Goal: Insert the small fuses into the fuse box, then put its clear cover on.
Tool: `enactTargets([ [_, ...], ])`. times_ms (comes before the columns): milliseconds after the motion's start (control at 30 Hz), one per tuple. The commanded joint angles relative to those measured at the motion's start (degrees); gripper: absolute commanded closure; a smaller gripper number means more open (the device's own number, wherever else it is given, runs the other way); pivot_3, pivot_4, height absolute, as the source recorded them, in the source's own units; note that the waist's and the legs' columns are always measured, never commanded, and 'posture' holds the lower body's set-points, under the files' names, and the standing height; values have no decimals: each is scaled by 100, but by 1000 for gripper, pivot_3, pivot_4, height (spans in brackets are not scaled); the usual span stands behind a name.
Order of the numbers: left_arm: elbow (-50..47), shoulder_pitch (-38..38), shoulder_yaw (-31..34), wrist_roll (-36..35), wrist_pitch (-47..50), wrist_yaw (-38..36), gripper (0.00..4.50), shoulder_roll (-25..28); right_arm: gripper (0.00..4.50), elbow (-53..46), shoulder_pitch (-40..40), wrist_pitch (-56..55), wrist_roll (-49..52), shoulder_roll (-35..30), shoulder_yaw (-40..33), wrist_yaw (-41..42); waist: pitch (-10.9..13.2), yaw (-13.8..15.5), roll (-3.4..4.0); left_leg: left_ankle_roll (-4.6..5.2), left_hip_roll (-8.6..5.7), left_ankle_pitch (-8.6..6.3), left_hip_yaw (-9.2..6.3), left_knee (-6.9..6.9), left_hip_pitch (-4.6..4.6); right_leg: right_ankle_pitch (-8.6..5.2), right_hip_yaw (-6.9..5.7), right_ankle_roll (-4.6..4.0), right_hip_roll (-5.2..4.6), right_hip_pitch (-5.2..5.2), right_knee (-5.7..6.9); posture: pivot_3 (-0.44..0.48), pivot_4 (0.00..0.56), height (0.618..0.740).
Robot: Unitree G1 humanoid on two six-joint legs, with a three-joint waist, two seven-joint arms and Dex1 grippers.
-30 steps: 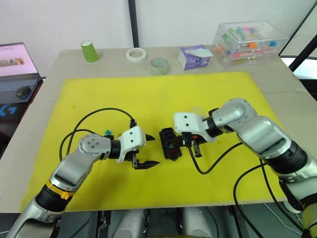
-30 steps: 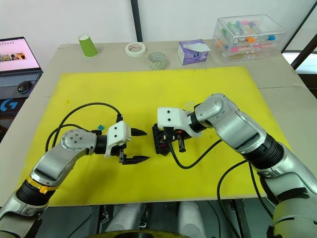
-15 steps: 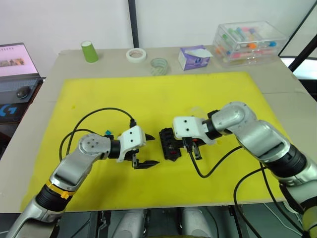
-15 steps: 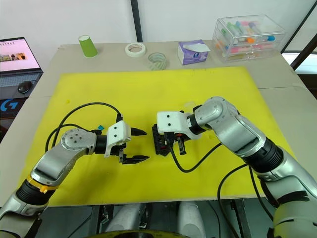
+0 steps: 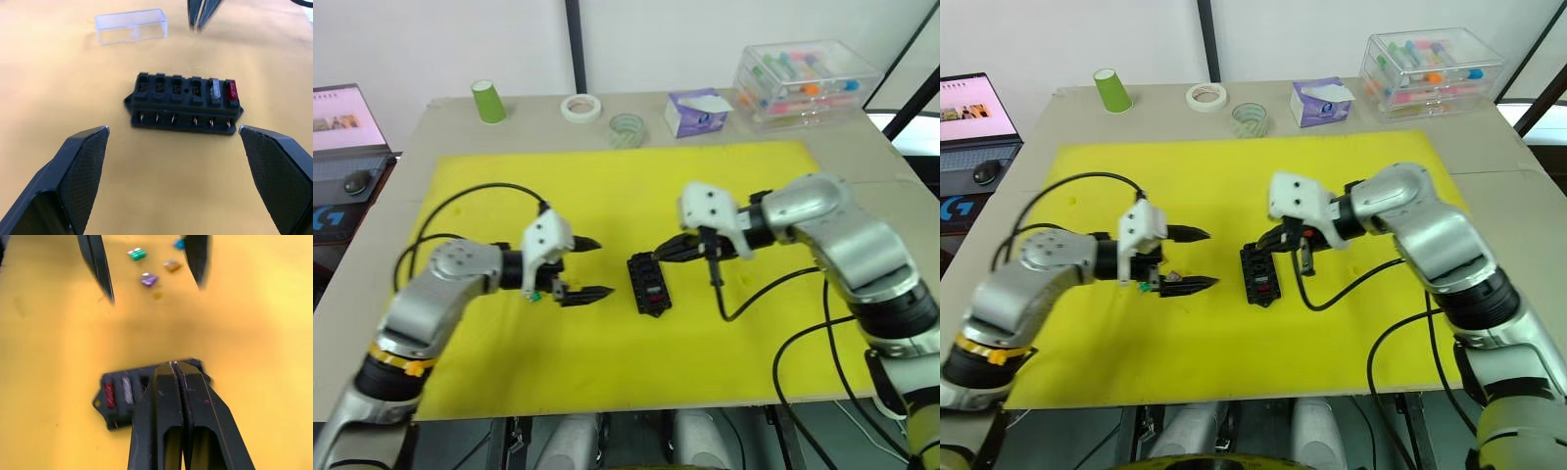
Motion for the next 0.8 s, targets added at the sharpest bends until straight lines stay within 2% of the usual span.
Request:
enactTargets([
  [33,-282,216,721,-435,279,-80,0,349,4477,100,154,-186,176,-227,-558,-16,0,4,0,0,0,0,0,0,0,0,0,0,0,1,-1,0,150,740],
  [67,-289,359,950,-500,345,-117,0,514,4477,180,255,-243,152,-319,-666,-58,0,4,0,0,0,0,0,0,1,0,0,0,0,4,-1,0,150,740],
  [167,-121,914,1831,-595,473,-304,0,1025,3833,457,670,-454,89,-764,-997,22,2,3,2,0,0,0,1,0,1,0,1,0,0,2,-2,0,150,740],
  [233,255,1617,2572,-402,334,-640,0,1379,3143,758,976,-641,71,-1197,-1286,132,5,5,7,0,0,0,1,-2,0,0,1,0,0,2,-2,0,150,740],
  [300,659,2241,3043,-132,40,-941,0,1625,2374,1026,1217,-853,35,-1532,-1465,209,9,4,17,0,0,0,5,-2,1,0,1,-1,0,1,-3,0,150,740],
  [400,1259,2913,3432,254,-443,-1247,0,1835,1296,1418,1554,-1200,-49,-1917,-1634,318,9,3,22,0,3,0,9,-7,5,-1,0,-1,0,3,-3,0,150,740],
  [500,1765,3148,3577,429,-810,-1484,0,1956,209,1724,1732,-1531,-232,-2130,-1666,291,10,12,22,1,4,-1,12,-7,5,-1,1,-1,-1,7,-6,0,150,740],
  [533,1899,3168,3560,468,-905,-1525,0,1969,24,1880,1796,-1682,-330,-2168,-1668,230,10,14,22,2,5,-2,11,-7,5,-1,1,-1,-2,9,-7,0,150,740],
  [633,2249,3090,3482,568,-1077,-1526,0,2005,24,2120,2034,-1914,-458,-2224,-1743,123,11,17,24,3,4,-3,12,-7,5,-1,1,-1,-3,9,-7,0,150,740],
  [800,2382,2999,3370,554,-1145,-1588,0,2032,24,1934,2196,-1832,-411,-2203,-1852,4,17,-9,35,2,6,-3,13,-9,5,-1,3,-1,-1,5,-7,0,150,740],
])
